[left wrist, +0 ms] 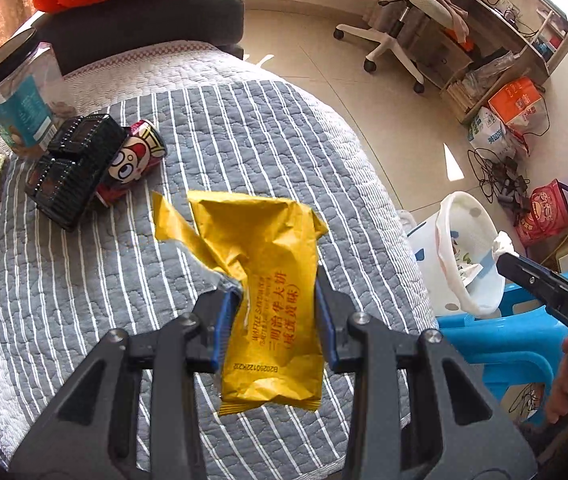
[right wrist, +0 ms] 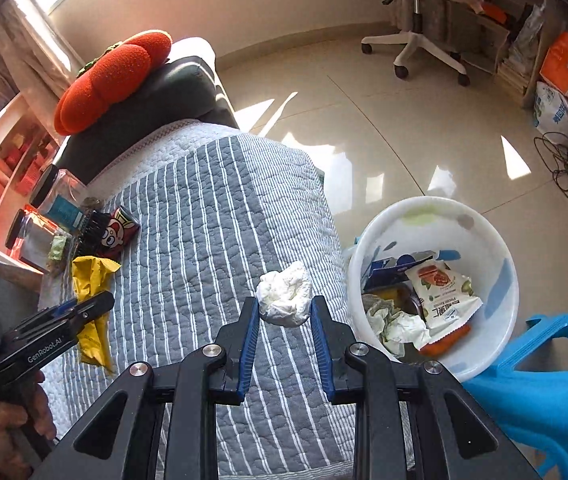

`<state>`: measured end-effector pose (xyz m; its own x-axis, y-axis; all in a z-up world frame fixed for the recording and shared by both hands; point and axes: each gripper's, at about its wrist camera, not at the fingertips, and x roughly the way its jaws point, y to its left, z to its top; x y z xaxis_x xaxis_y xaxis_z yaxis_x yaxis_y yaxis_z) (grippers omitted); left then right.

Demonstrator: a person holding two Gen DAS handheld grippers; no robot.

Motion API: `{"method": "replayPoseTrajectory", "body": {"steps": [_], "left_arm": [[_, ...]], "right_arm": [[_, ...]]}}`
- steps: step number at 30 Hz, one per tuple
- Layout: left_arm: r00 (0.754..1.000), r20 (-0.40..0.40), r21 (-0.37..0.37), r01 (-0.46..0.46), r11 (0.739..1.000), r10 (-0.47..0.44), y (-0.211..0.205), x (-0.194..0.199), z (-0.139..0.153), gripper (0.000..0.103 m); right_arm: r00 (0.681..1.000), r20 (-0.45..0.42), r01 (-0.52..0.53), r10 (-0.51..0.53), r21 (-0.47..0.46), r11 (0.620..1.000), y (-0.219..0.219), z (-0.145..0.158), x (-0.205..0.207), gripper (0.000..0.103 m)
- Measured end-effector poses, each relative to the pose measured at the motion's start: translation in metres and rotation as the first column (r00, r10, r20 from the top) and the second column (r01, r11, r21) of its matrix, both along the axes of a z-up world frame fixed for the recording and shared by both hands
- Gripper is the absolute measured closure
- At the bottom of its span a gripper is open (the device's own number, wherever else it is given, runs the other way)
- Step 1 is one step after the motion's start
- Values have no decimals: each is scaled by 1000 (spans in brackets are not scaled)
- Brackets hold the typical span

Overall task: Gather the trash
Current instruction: 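Drop the paper ball into the bucket with right gripper while left carries yellow packet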

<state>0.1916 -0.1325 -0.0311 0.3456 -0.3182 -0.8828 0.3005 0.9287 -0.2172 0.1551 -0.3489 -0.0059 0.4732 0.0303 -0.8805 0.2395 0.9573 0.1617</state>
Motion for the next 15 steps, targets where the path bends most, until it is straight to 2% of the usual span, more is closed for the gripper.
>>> {"method": "replayPoseTrajectory", "body": {"steps": [9, 15], "left_arm": [[998, 4, -30, 58, 998, -58, -47, -5, 0, 65], [996, 13, -49, 89, 995, -88, -73, -8, -1, 65]], "right_arm": [[997, -22, 74, -74, -18, 997, -55, -3, -28, 76], [986, -47, 158, -158, -5, 987, -98, -9, -43, 76]]}}
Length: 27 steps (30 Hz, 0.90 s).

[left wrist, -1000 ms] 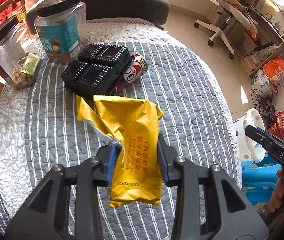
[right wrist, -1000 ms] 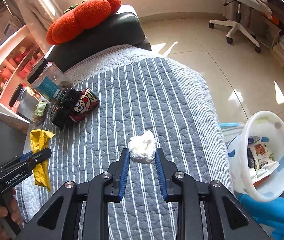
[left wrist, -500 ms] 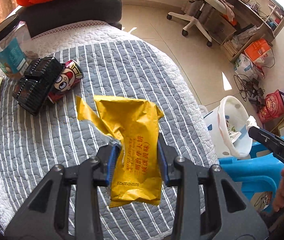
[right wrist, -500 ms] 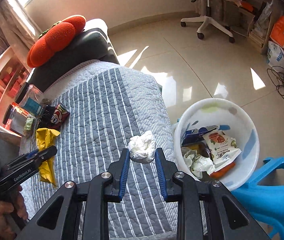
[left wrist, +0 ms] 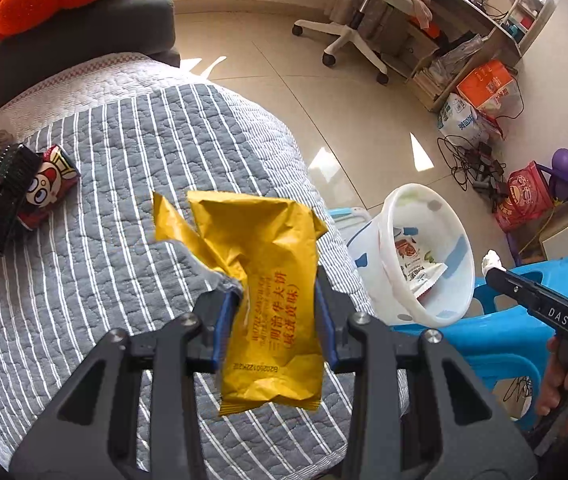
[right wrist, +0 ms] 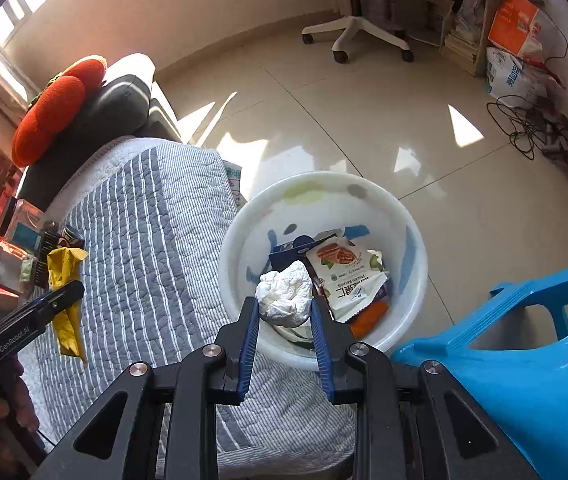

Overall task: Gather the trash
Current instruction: 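Drop the paper ball into the bucket with right gripper while left carries yellow packet, then lower the yellow packet into the white bucket and open the left gripper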

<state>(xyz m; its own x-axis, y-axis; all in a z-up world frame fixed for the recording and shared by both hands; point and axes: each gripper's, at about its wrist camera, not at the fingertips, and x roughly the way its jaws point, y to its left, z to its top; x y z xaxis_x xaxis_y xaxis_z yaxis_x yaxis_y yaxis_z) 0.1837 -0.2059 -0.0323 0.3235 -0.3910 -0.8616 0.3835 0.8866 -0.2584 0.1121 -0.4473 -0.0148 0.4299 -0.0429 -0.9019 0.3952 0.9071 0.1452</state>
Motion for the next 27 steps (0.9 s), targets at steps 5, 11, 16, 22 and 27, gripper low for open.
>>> {"method": "replayPoseTrajectory", "body": {"steps": [5, 11, 16, 22, 27], "left_arm": [[1000, 8, -13, 27, 1000, -27, -21, 0, -2, 65], [997, 16, -23, 76, 997, -76, -50, -1, -3, 65], [992, 18, -17, 127, 992, -126, -80, -3, -6, 65], [983, 11, -8, 186, 983, -186, -119, -6, -8, 65], [969, 23, 15, 246, 969, -246, -150, -8, -9, 64]], "right_arm": [[998, -24, 61, -61, 21, 998, -26, -8, -4, 76], [994, -43, 107, -105, 47, 993, -43, -16, -8, 69], [990, -24, 142, -141, 61, 988, -55, -10, -21, 50], [984, -21, 177, -176, 44, 983, -65, 2, -40, 48], [982, -8, 190, -189, 32, 981, -69, 12, -55, 45]]}}
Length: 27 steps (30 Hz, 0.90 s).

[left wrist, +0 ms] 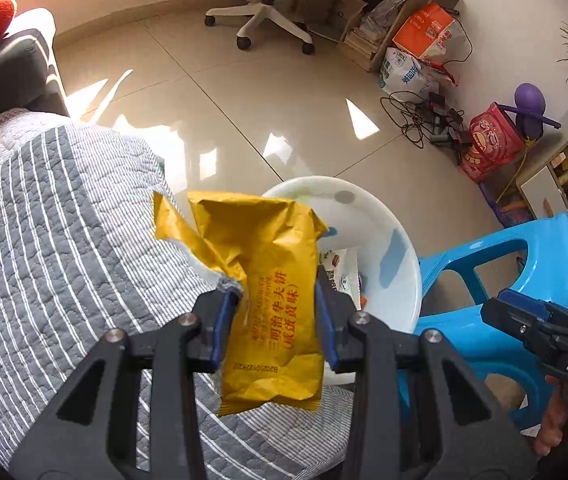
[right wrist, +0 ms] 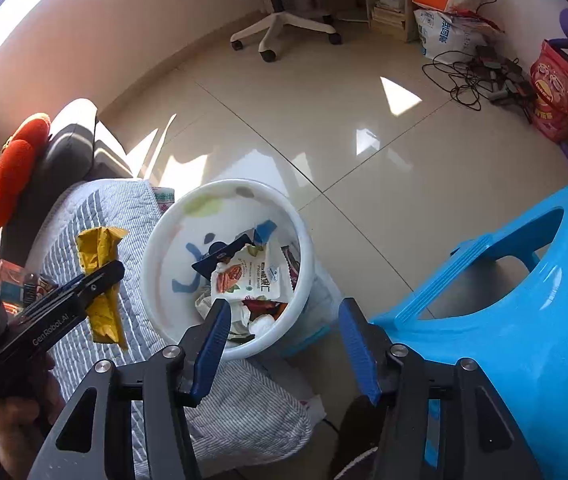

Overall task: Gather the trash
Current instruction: 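Lower the yellow packet into the white bucket and open the left gripper, then move both grippers back over the table toward the black tray and red can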

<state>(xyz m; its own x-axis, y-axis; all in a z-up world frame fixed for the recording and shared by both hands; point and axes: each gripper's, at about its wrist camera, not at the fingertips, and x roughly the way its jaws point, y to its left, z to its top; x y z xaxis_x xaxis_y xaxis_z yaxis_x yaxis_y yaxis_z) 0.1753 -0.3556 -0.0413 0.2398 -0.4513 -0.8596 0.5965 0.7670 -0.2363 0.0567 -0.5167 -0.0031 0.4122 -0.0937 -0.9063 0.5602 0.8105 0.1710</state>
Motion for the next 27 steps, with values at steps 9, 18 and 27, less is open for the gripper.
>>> {"method": "replayPoseTrajectory", "body": {"steps": [9, 18, 27], "left_arm": [[997, 67, -21, 42, 999, -41, -10, 1, 8, 15], [994, 109, 32, -32, 999, 29, 45, 2, 18, 1], [979, 116, 19, -172, 985, 169, 140, 5, 29, 1]], "right_arm": [[999, 0, 40, -40, -24, 999, -11, 7, -15, 41], [1000, 15, 8, -7, -27, 1000, 6, 14, -2, 36], [998, -2, -65, 66, -78, 995, 48, 16, 30, 29]]}}
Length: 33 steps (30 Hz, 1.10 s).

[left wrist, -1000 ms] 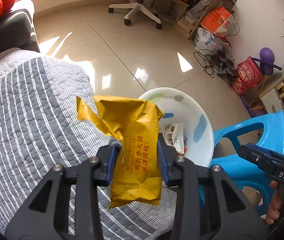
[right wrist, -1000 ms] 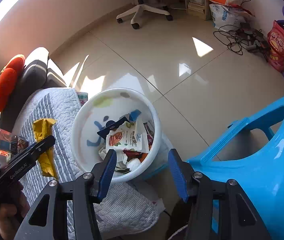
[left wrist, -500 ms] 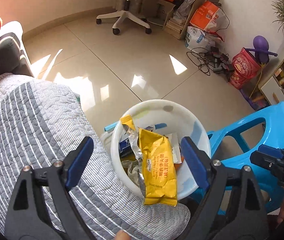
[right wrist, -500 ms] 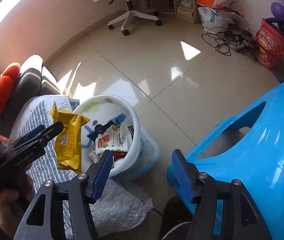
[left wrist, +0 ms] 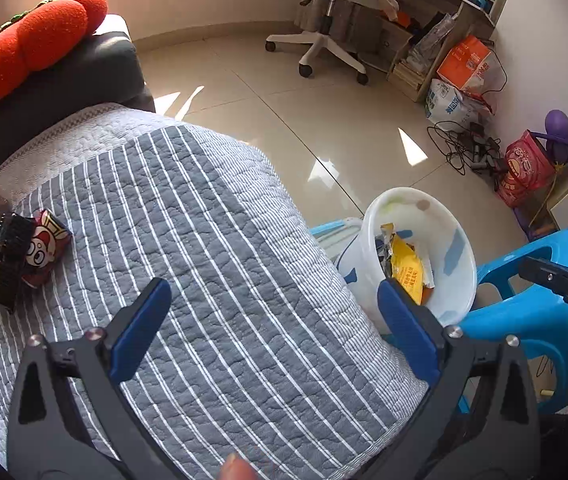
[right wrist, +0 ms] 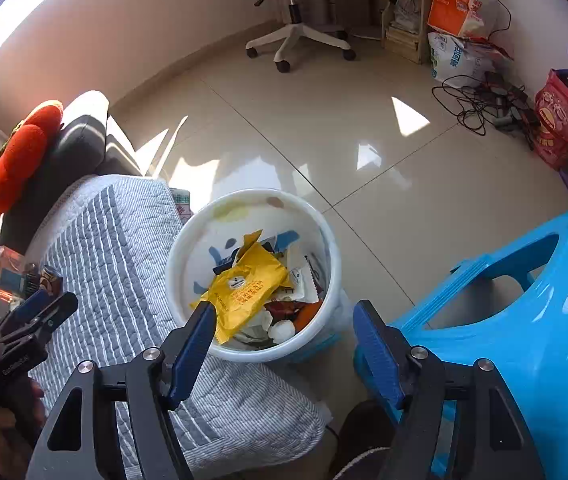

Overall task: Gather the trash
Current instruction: 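Move both grippers back over the table toward the black tray and red can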

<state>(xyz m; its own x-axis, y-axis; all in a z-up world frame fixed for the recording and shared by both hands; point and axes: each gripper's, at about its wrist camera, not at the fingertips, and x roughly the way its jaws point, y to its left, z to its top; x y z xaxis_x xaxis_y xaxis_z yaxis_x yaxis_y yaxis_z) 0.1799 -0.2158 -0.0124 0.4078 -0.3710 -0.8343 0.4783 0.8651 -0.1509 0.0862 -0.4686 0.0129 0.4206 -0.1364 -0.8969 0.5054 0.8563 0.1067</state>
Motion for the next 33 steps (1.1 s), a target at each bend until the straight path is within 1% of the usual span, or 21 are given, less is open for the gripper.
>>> {"method": "replayPoseTrajectory", "body": {"steps": [2, 5, 11, 16, 22, 25, 27, 29, 31, 33], "left_arm": [[999, 4, 3, -37, 999, 37, 24, 0, 1, 1], [996, 1, 35, -93, 995, 93, 56, 4, 4, 1], [979, 12, 33, -206, 978, 205, 121, 11, 13, 1], [952, -10, 25, -305, 952, 305, 170, 17, 16, 1], [913, -11, 86, -406, 910, 408, 221, 24, 12, 1], [903, -26, 96, -424, 901, 428, 245, 27, 4, 1], [906, -33, 109, -416, 903, 422, 257, 32, -3, 1], [920, -25, 139, -385, 912, 392, 262, 37, -11, 1], [935, 11, 170, -350, 921, 353, 262, 42, -17, 1], [947, 57, 223, -321, 921, 316, 256, 46, -25, 1]], "right_arm": [[1000, -10, -26, 26, -13, 1000, 13, -2, 9, 28], [998, -25, -57, 57, -22, 998, 30, -5, 22, 27], [994, -30, -109, 108, -28, 994, 65, -7, 44, 26], [989, -31, -145, 144, -19, 989, 95, -11, 65, 25], [981, -36, -192, 192, 0, 981, 144, -23, 93, 25], [971, -41, -234, 234, 10, 972, 176, -33, 109, 25], [964, -47, -261, 262, 26, 965, 197, -41, 117, 25], [954, -54, -292, 294, 44, 955, 217, -48, 125, 25], [946, -64, -317, 319, 43, 948, 232, -54, 131, 25], [941, -72, -329, 331, 36, 944, 243, -60, 137, 25]]}}
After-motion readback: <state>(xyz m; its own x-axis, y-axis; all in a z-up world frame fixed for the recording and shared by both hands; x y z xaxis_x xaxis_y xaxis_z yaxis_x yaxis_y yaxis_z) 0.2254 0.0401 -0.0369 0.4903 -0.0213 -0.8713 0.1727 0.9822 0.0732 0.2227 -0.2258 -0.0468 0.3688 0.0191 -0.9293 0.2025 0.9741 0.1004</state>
